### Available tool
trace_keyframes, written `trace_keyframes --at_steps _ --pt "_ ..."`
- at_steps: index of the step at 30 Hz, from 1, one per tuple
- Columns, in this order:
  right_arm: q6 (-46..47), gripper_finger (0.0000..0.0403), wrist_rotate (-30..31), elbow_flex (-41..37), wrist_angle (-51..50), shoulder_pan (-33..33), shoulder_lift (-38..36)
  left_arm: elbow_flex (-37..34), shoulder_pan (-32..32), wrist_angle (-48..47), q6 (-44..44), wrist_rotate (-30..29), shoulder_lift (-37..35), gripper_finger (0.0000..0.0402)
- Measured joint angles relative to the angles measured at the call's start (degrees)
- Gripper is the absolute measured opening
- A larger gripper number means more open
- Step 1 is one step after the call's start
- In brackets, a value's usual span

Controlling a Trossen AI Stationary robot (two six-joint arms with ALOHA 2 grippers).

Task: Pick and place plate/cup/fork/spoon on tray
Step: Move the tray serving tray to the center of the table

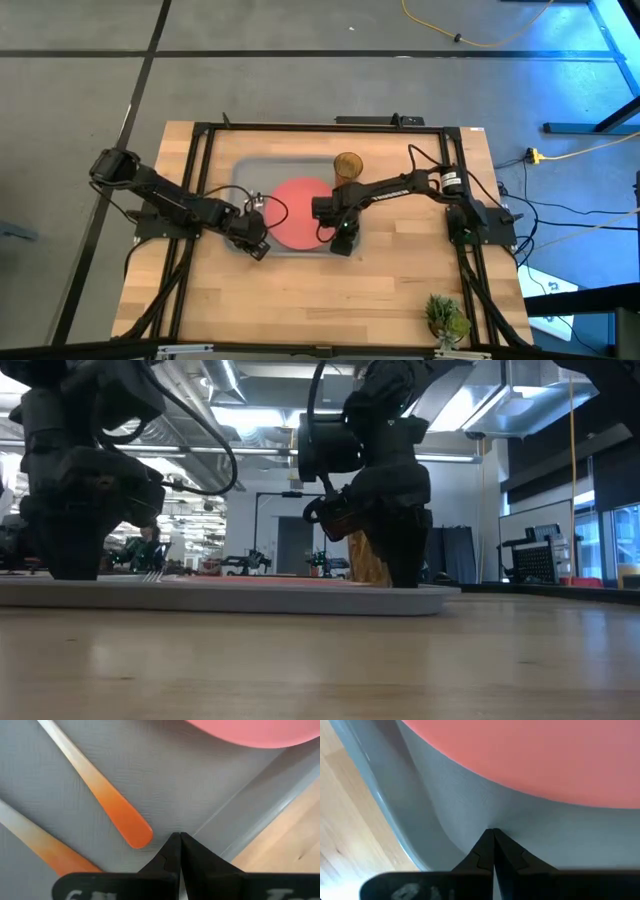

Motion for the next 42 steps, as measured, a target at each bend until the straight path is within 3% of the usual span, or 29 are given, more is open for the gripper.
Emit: trace_keyframes --at_steps 19,30,36,40,42 --pt "3.0 0.0005 2.9 -0.1 -3.1 3.5 -1.2 1.4 -4.7 5.5 -2.8 -1.9 2.6 0.0" --pt "6.4 0.0005 9.0 -0.3 -4.3 3.4 -8.8 12.0 -3.8 -15.4 5.5 -6.0 1.9 0.0" --pt "11.7 0.0005 16.0 -0.1 -4.8 1.4 -10.9 18.3 -1.0 -33.0 8.2 -13.1 -1.0 0.0" --pt "12.8 0.0005 15.7 -0.7 -4.8 -0.8 -10.6 18.9 2.3 -44.9 12.4 -15.1 -3.4 0.0" --pt "11.6 0.0005 15.7 -2.1 -4.3 -1.8 -10.5 18.1 4.0 -45.8 17.6 -15.1 -4.5 0.0"
